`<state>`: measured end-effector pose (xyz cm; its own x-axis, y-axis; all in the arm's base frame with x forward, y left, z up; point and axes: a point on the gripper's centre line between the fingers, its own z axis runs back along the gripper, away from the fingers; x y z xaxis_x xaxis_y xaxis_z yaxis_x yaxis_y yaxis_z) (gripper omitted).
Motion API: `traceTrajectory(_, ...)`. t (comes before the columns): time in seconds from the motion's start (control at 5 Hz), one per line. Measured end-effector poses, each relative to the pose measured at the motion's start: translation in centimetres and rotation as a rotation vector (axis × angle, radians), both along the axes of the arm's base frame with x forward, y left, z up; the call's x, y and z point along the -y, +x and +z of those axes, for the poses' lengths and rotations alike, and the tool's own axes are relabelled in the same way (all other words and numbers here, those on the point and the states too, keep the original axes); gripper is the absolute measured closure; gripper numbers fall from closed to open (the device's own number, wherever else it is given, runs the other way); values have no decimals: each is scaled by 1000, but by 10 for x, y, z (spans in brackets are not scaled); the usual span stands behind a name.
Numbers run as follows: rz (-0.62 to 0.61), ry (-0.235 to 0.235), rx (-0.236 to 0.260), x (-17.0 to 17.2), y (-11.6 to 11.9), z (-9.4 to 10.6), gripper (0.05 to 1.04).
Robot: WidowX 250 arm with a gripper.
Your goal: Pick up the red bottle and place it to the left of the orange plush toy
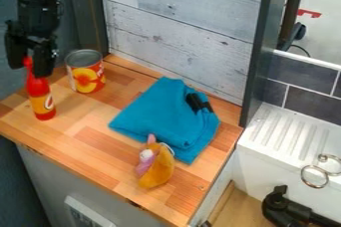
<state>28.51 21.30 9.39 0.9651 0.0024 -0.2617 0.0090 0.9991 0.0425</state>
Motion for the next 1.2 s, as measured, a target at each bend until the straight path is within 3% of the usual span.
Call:
traceTrajectory(0.4,40,11,-29,-3,-1,3,671)
traceTrajectory(0.6,27,-11,-32,-1,0,7,755)
traceTrajectory(0.8,32,-28,-56,2,-4,10,754)
traceTrajectory(1.0,5,-32,18,23,-2,37,755)
traceTrajectory(1.2,-66,-62,42,63,-10,58,755)
